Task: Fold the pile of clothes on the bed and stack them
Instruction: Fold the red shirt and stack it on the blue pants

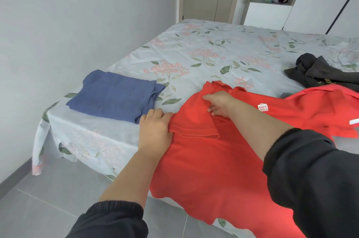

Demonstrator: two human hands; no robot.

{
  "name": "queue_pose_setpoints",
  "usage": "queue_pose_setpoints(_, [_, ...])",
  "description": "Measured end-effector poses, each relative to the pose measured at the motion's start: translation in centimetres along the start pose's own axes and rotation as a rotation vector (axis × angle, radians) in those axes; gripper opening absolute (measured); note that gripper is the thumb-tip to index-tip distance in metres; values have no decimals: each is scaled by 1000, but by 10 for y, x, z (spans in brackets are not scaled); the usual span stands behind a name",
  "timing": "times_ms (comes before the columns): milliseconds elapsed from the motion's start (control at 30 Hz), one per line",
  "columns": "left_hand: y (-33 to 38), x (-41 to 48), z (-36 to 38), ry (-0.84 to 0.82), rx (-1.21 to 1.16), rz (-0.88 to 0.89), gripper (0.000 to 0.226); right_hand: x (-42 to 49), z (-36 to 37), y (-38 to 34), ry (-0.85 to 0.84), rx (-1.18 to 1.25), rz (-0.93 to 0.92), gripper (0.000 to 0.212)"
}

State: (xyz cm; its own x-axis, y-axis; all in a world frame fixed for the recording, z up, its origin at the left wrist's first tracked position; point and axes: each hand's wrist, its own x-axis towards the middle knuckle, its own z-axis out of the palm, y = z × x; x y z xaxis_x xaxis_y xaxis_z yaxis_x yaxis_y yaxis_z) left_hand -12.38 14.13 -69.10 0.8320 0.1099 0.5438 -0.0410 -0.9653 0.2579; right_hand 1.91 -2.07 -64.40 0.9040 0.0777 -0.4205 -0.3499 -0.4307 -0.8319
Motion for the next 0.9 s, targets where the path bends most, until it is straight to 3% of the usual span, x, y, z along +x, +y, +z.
queue_pose_setpoints(133, [-2, 15, -9, 145, 14, -117, 35, 19, 7, -24, -106, 445, -71, 26])
queue_pose_setpoints(233, [1, 22, -10, 131, 15, -94, 40, 24, 12, -37, -155, 672, -86, 16])
queue_pose_setpoints(300, [4, 20, -6, 30, -12, -55, 37, 20, 12, -35, -152, 511, -47, 20])
queue_pose_setpoints(367, [6, 17, -4, -69, -100, -113, 33, 12, 8, -26, -132, 200, -19, 33])
queue_pose_setpoints(433, [5, 18, -4, -105, -146, -151, 35, 6, 1, -17, -172, 46, 22, 42])
queue_pose_setpoints(500, [6, 18, -4, -126, -151, -95, 40, -4, -4, -12, -276, -29, 95, 29])
queue_pose_setpoints(600, [10, 16, -8, -138, -158, -30, 41, -16, -4, -10, -294, -3, 83, 7])
queue_pose_setpoints(667, [11, 15, -11, -97, -159, 6, 38, -22, -7, -10, -222, 162, 50, 15])
queue_pose_setpoints(733, [12, 16, -13, -196, -78, 99, 36, -28, -14, -6, -132, 220, 64, 13])
queue_pose_setpoints(800, [14, 16, -13, -342, 0, 207, 32, -37, -23, 5, -13, -1, 42, 22])
queue_pose_setpoints(900, [21, 14, -13, -435, 8, 224, 43, -46, -31, 25, 84, -741, -109, 10])
